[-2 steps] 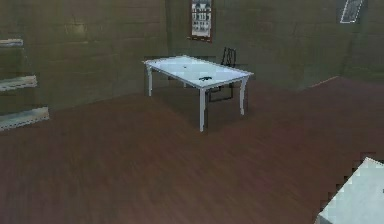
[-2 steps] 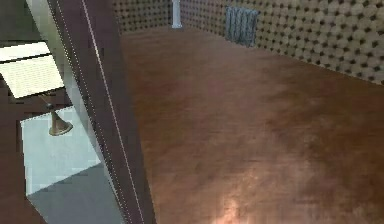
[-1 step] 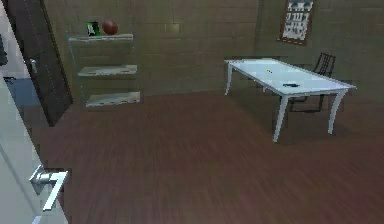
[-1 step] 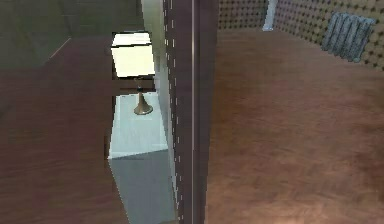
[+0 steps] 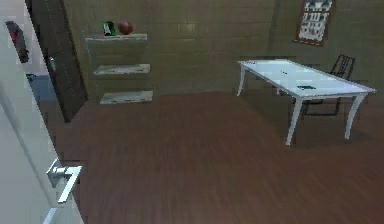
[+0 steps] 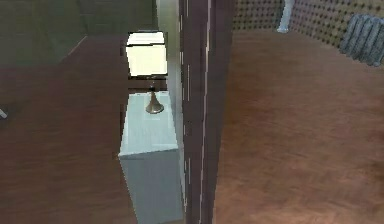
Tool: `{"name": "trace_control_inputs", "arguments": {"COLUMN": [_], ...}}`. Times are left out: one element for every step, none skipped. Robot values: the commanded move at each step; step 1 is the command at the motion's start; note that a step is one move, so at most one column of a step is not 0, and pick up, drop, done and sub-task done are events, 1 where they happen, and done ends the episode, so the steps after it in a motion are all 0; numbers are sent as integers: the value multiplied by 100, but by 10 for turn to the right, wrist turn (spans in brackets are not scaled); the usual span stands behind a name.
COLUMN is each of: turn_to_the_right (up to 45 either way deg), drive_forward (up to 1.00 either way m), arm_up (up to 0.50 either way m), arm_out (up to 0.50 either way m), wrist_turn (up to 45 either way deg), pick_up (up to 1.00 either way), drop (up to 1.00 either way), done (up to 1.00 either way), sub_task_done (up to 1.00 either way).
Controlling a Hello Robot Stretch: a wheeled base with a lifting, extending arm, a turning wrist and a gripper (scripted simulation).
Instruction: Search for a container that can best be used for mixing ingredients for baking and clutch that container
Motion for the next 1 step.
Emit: {"name": "trace_control_inputs", "arguments": {"turn_to_the_right": [0], "drive_forward": [50], "arm_up": [0], "arm_out": [0], "wrist_turn": [0], "pick_up": [0], "drop": [0], "done": [0], "sub_task_done": [0]}}
